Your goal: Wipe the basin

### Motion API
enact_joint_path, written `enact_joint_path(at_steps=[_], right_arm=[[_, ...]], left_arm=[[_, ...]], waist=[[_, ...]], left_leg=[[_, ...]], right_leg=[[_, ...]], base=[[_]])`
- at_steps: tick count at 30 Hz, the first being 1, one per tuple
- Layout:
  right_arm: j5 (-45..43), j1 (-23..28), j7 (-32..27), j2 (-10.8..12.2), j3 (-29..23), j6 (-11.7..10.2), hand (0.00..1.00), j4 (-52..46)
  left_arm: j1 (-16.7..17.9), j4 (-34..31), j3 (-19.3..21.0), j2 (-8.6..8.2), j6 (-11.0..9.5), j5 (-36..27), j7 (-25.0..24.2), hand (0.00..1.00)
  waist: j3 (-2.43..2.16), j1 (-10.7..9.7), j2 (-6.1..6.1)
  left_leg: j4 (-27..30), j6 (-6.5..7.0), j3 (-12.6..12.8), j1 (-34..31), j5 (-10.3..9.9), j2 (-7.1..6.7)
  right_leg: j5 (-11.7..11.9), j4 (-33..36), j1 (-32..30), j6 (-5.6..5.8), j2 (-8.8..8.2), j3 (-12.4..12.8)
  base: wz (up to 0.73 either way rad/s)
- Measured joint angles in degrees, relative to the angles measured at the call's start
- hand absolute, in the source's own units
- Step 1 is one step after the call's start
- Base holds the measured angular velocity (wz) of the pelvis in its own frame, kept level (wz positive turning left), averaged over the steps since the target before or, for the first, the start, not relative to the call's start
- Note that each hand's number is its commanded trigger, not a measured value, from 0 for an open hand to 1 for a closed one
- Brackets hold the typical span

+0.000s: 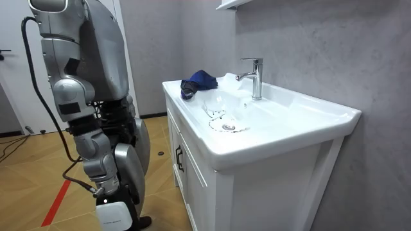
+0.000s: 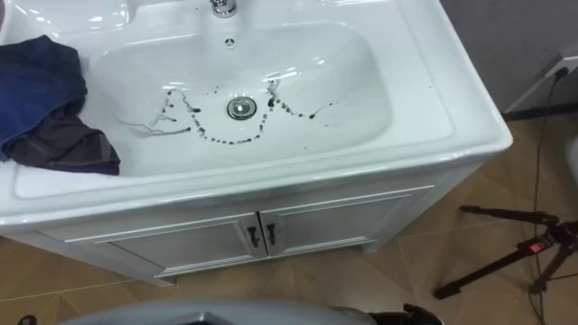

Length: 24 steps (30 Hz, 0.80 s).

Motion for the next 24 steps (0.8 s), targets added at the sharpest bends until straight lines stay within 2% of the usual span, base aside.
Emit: enact_joint_path(at_steps=[22, 24], right_arm=[[-0.26, -0.12, 0.39, -0.04, 1.09, -0.51, 0.00, -0.60], [-0.57, -0.51, 0.96, -0.18, 1.03, -0.58, 0.00, 0.17]], left_arm=[[-1.21, -0.27, 0.01, 0.07, -0.61, -0.03, 0.18, 0.00], [-1.35, -0.26, 0.41, 0.11, -1.42, -0.06, 1.29, 0.00]], waist=[[-0.01, 0.16, -0.30], [-0.02, 0.08, -0.32]], left_leg=[[0.01, 0.00, 0.03, -0.01, 0.00, 0.01], [0.01, 0.00, 0.01, 0.02, 0.00, 0.01]], right_leg=[[0.00, 0.01, 0.02, 0.00, -0.04, -0.14], [0.00, 0.02, 0.07, 0.00, -0.04, -0.14]], base=[[0.00], [0.00]])
